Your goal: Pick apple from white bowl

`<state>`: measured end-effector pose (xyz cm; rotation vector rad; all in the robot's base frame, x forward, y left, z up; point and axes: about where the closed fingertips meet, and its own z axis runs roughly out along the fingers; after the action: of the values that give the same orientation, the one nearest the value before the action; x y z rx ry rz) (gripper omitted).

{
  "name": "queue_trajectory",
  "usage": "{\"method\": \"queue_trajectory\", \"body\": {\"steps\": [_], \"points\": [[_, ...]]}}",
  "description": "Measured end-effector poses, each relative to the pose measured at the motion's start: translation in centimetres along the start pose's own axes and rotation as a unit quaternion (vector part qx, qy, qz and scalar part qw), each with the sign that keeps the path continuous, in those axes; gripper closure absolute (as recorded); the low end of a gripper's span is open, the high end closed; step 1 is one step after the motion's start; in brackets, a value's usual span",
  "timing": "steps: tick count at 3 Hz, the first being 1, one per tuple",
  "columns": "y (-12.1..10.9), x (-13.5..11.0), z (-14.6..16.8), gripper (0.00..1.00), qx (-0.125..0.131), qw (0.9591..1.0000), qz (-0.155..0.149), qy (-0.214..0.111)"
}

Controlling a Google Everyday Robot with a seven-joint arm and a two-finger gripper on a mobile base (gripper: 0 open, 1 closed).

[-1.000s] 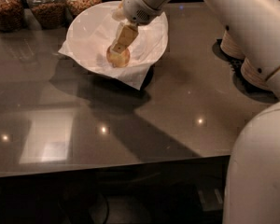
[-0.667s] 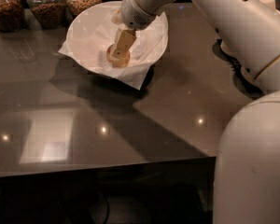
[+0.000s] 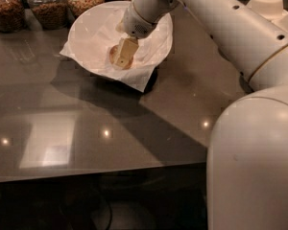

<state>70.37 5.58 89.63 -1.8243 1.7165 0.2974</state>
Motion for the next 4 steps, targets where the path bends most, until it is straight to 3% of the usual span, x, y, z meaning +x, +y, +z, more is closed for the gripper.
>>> {"method": "queue_trajectory", "body": {"steps": [3, 4], "points": [[-0.6, 2.0, 2.3, 0.22, -0.013, 0.9996, 0.019, 0.017], [-0.5, 2.3, 2.6, 0.41, -0.018, 0.9994, 0.023, 0.020]]}}
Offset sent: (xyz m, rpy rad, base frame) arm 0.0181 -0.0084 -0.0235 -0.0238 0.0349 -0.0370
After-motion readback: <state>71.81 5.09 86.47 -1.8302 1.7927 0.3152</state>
